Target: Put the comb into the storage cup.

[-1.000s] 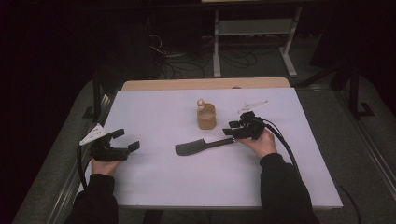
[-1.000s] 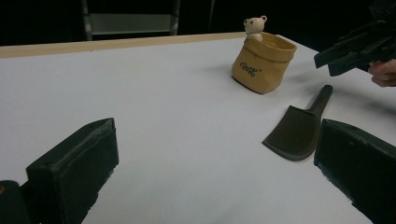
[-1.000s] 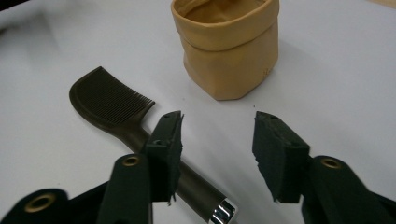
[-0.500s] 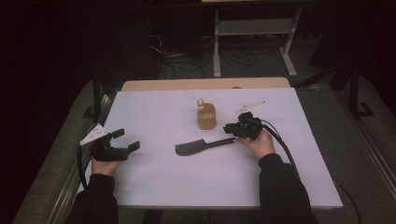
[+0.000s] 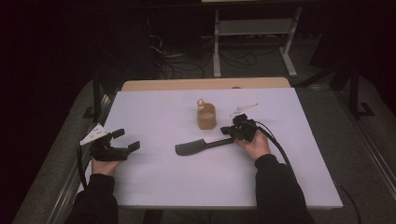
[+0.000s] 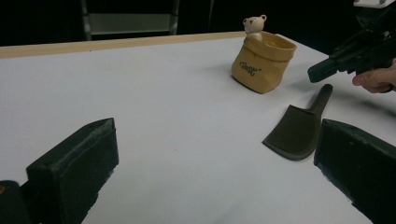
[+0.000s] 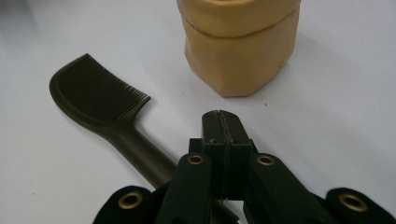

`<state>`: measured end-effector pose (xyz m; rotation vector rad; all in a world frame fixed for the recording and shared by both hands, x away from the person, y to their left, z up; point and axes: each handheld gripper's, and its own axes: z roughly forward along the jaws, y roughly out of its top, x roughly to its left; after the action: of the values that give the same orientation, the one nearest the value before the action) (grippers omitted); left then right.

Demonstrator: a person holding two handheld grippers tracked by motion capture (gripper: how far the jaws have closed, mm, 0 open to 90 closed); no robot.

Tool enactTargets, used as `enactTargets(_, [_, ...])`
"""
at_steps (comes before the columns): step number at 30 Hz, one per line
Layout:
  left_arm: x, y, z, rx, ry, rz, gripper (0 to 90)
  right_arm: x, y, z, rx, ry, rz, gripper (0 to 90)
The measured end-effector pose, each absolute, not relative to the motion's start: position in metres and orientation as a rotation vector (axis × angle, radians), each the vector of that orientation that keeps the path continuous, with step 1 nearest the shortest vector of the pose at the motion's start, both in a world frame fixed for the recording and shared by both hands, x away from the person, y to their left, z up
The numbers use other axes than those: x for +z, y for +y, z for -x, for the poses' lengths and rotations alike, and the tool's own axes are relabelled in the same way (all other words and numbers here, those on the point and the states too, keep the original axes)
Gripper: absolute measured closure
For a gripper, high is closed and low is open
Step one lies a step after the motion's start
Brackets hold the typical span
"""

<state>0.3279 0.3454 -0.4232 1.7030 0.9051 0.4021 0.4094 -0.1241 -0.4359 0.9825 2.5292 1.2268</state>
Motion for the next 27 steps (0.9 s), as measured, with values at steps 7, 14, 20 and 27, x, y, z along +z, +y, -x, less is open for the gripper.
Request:
enactTargets(7, [-0.423, 0.345, -0.328, 0.402, 0.905, -1.705, 0.0, -0.443, -0.121, -0.41, 1.157, 2.577, -0.976, 88.8])
enactTargets(14, [-0.424, 0.345, -0.328, 0.4, 0.905, -1.707, 0.0, -0.448, -0.12, -0.412, 1.11, 2.614, -0.971, 88.8])
enactTargets(20, [-0.424, 0.345, -0.328, 0.401, 0.904, -1.709, 0.0, -0.448, -0.121, -0.41, 1.104, 2.629, -0.962, 88.8])
enactTargets(27, [-0.424, 0.345, -0.328, 0.399, 0.903, -1.71, 0.0, -0.448, -0.121, -0.406, 1.084, 2.654, -0.931, 88.8])
